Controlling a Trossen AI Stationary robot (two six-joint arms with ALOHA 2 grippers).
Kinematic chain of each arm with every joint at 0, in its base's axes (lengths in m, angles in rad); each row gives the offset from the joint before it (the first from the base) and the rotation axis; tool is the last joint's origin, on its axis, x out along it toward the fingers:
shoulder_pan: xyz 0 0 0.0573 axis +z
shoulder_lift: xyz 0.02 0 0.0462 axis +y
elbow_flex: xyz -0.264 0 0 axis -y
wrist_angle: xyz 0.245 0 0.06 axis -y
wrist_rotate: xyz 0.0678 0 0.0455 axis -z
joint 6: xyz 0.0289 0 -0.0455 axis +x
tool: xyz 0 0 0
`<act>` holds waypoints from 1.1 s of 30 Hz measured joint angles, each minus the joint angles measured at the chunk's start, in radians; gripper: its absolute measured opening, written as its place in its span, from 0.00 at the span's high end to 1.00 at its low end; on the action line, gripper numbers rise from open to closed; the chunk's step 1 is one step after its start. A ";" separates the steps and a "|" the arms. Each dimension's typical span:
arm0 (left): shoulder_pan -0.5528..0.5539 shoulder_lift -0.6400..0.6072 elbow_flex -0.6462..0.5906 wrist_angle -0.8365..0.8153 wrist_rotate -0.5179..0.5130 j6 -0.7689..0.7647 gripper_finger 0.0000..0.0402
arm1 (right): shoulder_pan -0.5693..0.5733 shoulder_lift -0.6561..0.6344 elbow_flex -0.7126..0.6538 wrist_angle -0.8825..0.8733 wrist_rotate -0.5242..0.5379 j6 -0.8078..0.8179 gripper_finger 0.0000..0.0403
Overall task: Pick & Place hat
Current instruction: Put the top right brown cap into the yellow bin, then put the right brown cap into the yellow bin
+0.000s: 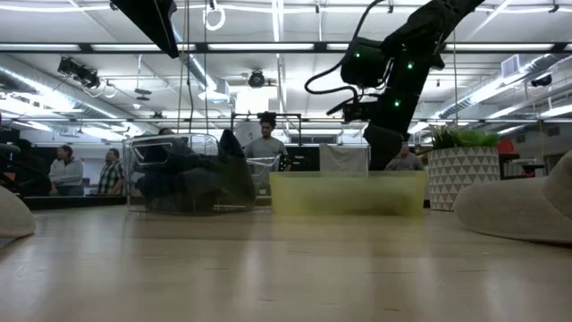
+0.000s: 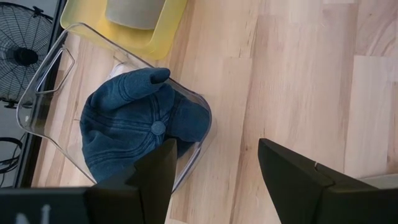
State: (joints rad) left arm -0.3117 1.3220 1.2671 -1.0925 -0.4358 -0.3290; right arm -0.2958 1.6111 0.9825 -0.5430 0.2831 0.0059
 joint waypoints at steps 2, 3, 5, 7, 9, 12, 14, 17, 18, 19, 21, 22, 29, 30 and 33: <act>0.000 0.000 0.000 0.000 0.000 0.000 0.42 | 0.007 0.007 0.000 0.002 -0.007 -0.005 1.00; 0.000 0.000 0.000 0.001 0.000 0.000 0.42 | 0.014 0.006 0.000 0.008 -0.007 -0.005 1.00; 0.000 0.000 0.000 0.002 0.000 0.000 0.42 | 0.029 -0.004 0.000 0.013 -0.007 -0.005 1.00; 0.000 0.000 0.000 0.006 0.000 0.000 0.42 | 0.048 -0.026 0.001 0.006 -0.007 0.002 1.00; 0.000 0.000 0.000 0.007 -0.002 0.000 0.42 | 0.072 -0.051 0.023 -0.044 -0.007 0.031 1.00; 0.000 0.000 0.000 0.008 -0.004 0.000 0.42 | 0.133 -0.093 0.077 -0.162 -0.027 0.039 1.00; 0.000 0.000 0.000 0.008 -0.004 0.000 0.42 | 0.182 -0.111 0.112 -0.235 -0.099 0.039 1.00; 0.000 0.000 0.000 0.009 -0.004 0.000 0.42 | 0.266 -0.117 0.141 -0.293 -0.191 0.060 0.98; 0.000 0.000 0.000 0.012 -0.004 0.000 0.42 | 0.294 -0.117 0.148 -0.305 -0.196 0.067 0.96; 0.000 0.000 0.000 0.018 -0.004 0.000 0.42 | 0.322 -0.117 0.152 -0.316 -0.197 0.073 0.94; 0.000 0.000 0.000 0.030 -0.004 0.000 0.42 | 0.372 -0.118 0.154 -0.346 -0.198 0.088 0.89; 0.000 0.000 0.000 0.034 -0.004 0.000 0.42 | 0.393 -0.118 0.154 -0.355 -0.198 0.100 0.86; 0.000 0.000 0.000 0.034 -0.004 0.000 0.42 | 0.519 -0.118 0.154 -0.391 -0.208 0.213 0.62; 0.000 0.000 0.000 0.034 -0.004 0.000 0.42 | 0.538 -0.118 0.154 -0.390 -0.222 0.221 0.58; 0.000 0.000 0.000 0.034 -0.004 0.000 0.42 | 0.596 -0.118 0.154 -0.392 -0.287 0.223 0.51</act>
State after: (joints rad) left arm -0.3119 1.3220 1.2671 -1.0584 -0.4397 -0.3294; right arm 0.3001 1.4933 1.1362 -0.9345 -0.0044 0.2287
